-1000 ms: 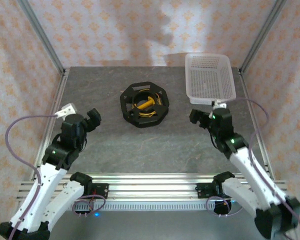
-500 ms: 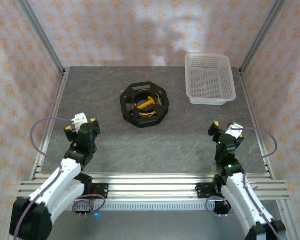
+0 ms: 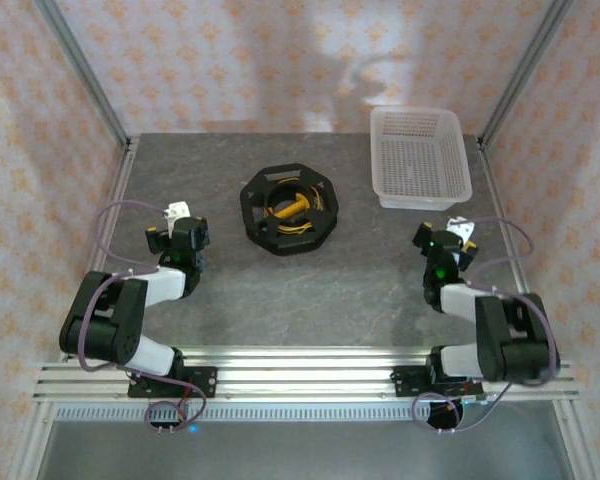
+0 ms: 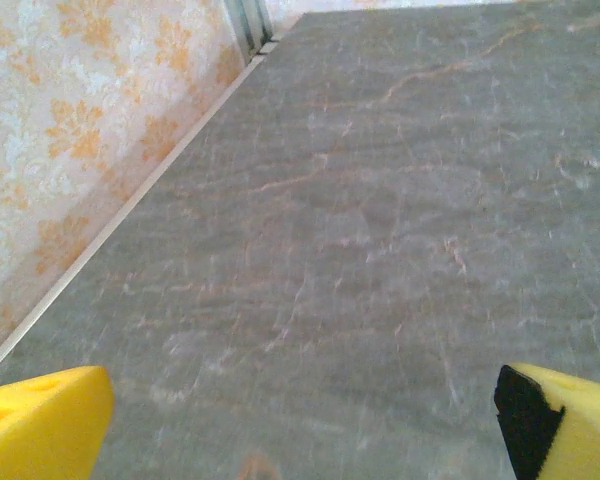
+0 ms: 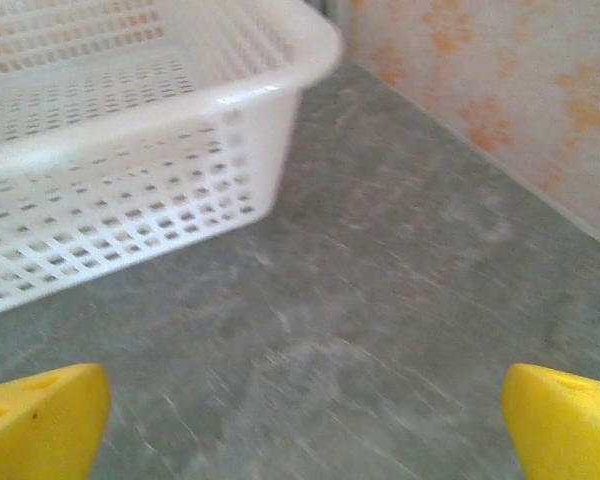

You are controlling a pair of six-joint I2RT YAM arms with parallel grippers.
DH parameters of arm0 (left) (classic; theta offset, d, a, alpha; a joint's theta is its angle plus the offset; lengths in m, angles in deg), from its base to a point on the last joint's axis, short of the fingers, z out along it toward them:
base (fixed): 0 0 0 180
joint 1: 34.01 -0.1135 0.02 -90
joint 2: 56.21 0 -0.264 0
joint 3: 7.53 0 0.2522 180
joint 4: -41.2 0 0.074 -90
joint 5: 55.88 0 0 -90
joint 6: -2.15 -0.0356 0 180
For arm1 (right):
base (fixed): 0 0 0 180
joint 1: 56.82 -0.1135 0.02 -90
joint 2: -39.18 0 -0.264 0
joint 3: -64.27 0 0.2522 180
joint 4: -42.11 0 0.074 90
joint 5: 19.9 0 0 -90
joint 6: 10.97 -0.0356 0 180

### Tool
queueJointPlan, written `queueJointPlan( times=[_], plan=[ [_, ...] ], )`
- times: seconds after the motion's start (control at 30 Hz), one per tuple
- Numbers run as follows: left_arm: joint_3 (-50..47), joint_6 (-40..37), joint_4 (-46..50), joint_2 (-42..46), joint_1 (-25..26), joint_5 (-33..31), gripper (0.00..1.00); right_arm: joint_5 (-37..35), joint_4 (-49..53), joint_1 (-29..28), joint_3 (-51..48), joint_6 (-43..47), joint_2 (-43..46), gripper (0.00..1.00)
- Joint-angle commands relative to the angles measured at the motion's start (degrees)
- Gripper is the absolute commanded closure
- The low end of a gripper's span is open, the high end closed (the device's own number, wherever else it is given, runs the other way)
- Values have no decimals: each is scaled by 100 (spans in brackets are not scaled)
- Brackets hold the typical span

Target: Wrap the cables

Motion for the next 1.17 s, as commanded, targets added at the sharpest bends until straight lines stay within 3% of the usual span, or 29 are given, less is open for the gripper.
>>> queueJointPlan(
  times=[0.0,0.07,0.13,0.2,0.23,0.33,0.37,1.13],
  plan=[
    [-17,-104,-698,-55,-87,275,0,720,-1277,7,-18,341,-636,1],
    [-363,-211,-1382,-42,-96,461,0,924,-1854,-5,-232,468,-789,1],
    [-754,-199,-1913,-54,-128,860,0,1031,-1573,-10,-193,511,-666,1],
    [-1157,-433,-3532,-570,-154,1033,0,1163,-1301,-13,7,590,-756,1],
    [-1207,-412,-3554,-559,-152,968,0,1268,-823,-15,248,624,-762,1],
    [-578,-199,-1846,-260,-156,810,0,1221,-304,17,626,566,-875,1],
    [-462,-220,-1767,-344,-188,824,0,1214,-312,20,630,563,-888,1],
    [-504,-141,-1824,-332,-296,958,0,1211,-311,16,619,561,-865,1]
  ],
)
